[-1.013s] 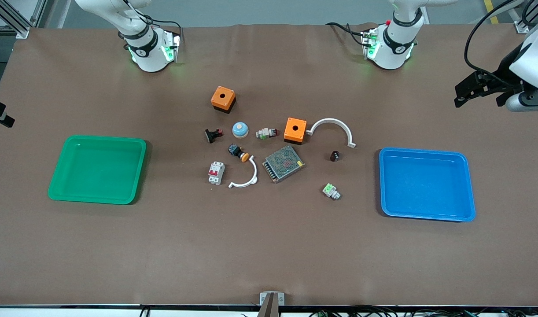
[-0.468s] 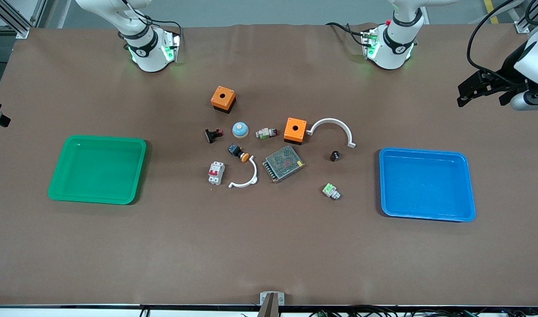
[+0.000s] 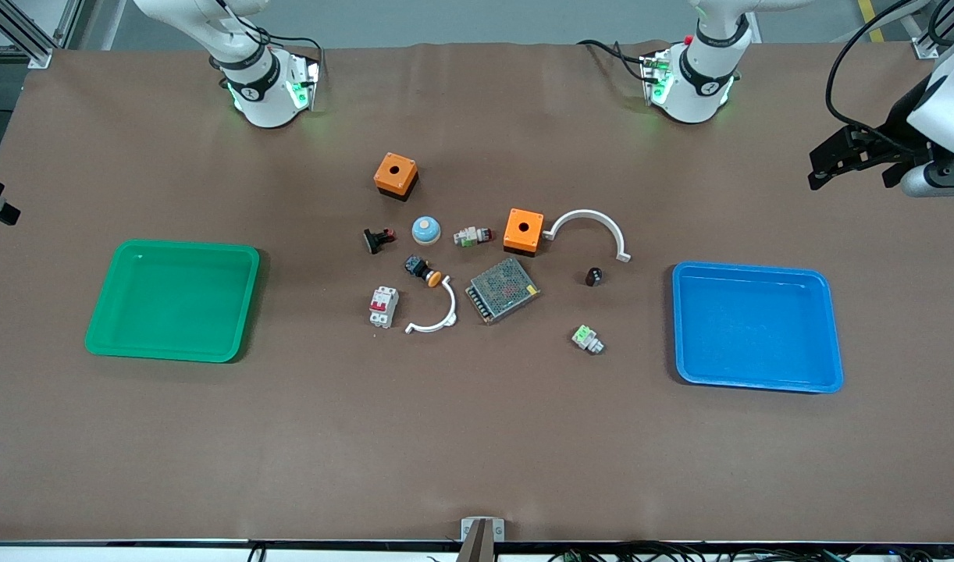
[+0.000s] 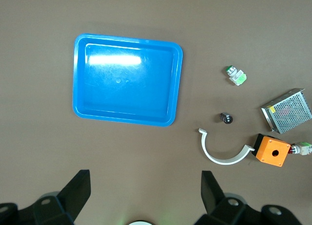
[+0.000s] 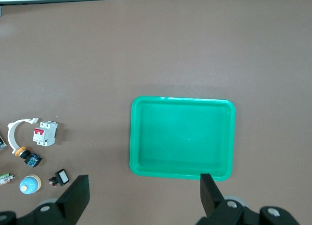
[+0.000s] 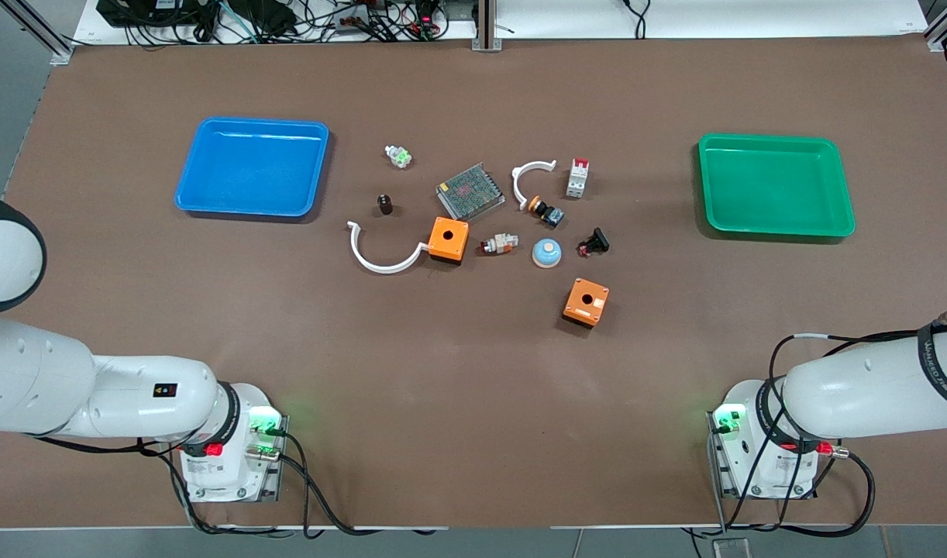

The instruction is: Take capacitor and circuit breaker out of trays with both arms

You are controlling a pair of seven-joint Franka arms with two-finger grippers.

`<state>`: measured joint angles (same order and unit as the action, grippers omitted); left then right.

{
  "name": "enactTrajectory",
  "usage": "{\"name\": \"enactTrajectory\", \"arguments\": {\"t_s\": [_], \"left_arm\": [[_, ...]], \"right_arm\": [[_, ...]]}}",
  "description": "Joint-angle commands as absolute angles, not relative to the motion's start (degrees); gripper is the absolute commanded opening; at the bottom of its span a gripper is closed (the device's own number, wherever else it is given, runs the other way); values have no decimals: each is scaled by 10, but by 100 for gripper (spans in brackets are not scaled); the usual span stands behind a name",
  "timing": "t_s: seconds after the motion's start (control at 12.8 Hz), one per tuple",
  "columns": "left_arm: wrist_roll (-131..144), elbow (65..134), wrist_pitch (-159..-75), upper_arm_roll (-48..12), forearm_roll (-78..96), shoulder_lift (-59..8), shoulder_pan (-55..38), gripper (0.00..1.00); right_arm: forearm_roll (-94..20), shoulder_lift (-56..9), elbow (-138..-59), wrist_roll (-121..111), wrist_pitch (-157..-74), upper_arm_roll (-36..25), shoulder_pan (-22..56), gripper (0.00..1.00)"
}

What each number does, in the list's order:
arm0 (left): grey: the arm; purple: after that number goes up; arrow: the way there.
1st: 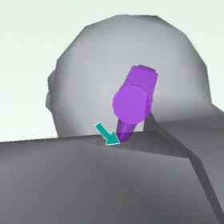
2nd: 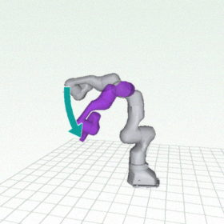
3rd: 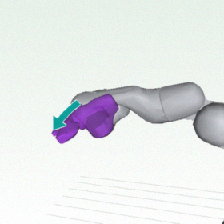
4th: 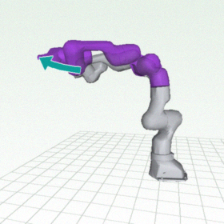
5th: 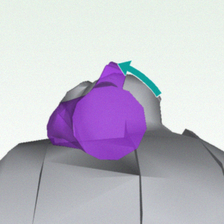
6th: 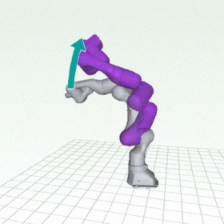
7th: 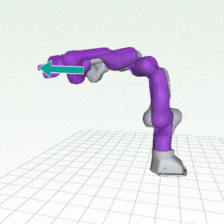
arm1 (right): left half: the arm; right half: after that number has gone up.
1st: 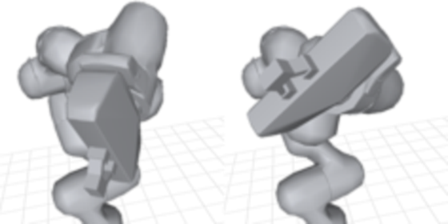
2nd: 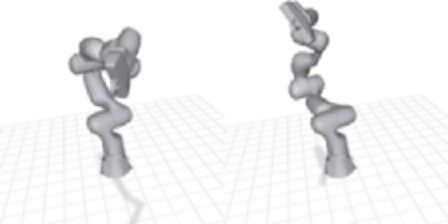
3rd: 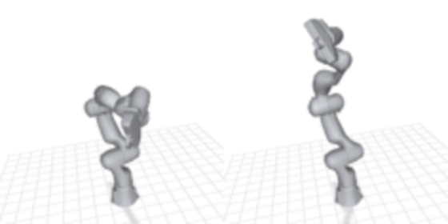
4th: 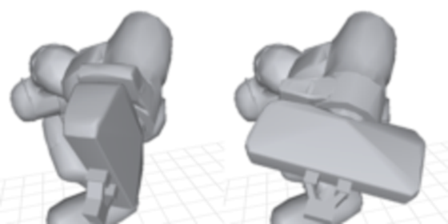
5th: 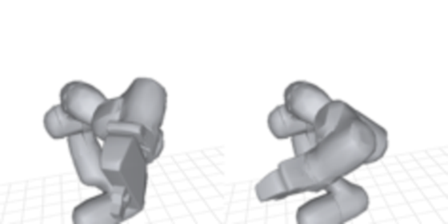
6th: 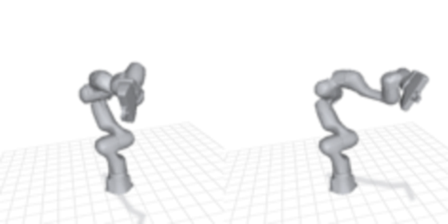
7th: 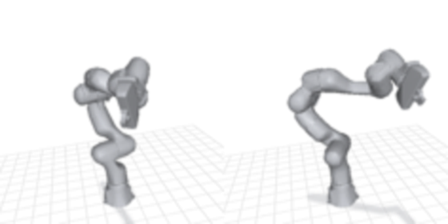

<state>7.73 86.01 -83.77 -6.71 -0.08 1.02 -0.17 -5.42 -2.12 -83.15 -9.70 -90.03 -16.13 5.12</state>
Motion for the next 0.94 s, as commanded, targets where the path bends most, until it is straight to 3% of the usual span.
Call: {"name": "enactTrajectory", "arguments": {"t_s": [0.0,0.86], "left_arm": [[72,868,-836,-69,-1,19,-1,100],[66,853,-836,-69,-13,11,-2,100]], "right_arm": [[-57,-25,-821,-101,-895,-151,45,100],[-33,-25,-822,-69,-883,-150,93,100]]}}
